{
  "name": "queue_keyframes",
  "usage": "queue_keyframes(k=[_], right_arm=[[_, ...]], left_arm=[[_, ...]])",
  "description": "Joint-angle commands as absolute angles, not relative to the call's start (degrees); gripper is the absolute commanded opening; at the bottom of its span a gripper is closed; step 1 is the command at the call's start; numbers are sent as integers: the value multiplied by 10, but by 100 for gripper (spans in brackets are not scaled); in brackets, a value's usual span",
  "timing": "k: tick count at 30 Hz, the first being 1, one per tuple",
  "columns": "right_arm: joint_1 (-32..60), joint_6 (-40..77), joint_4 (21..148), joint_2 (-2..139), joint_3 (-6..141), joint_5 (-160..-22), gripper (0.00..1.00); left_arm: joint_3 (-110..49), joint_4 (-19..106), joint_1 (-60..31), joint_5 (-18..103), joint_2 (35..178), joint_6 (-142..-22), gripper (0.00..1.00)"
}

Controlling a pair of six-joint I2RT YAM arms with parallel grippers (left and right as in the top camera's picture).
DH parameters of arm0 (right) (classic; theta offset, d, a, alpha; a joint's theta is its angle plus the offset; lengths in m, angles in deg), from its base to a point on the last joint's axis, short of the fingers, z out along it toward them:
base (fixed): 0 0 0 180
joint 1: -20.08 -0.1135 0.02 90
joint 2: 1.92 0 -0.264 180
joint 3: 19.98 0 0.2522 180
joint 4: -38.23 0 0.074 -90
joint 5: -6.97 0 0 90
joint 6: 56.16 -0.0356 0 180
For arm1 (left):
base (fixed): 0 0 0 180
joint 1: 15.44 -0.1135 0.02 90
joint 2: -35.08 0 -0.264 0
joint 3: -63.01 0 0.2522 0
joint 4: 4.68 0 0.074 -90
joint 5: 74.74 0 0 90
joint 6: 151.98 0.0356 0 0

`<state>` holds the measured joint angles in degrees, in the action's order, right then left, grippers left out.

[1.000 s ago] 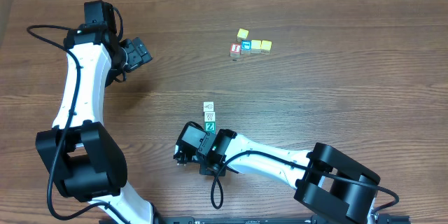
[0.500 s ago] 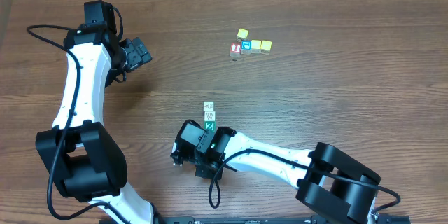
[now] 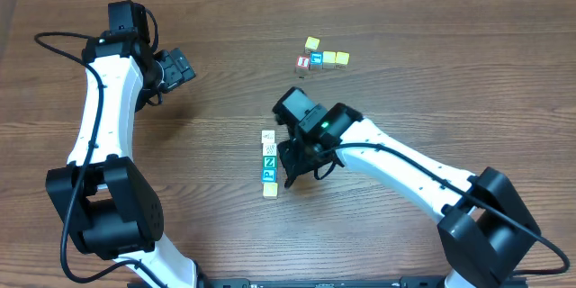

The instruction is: Flip 5 blocks

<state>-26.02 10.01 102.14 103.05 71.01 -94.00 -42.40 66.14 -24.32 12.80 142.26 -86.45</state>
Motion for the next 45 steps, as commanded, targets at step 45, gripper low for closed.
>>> queue_keyframes(k=[45], right_arm=[[-362, -247, 807, 1038, 565, -872, 4]], left_arm=[[-427, 660, -244, 119, 1430, -864, 100]])
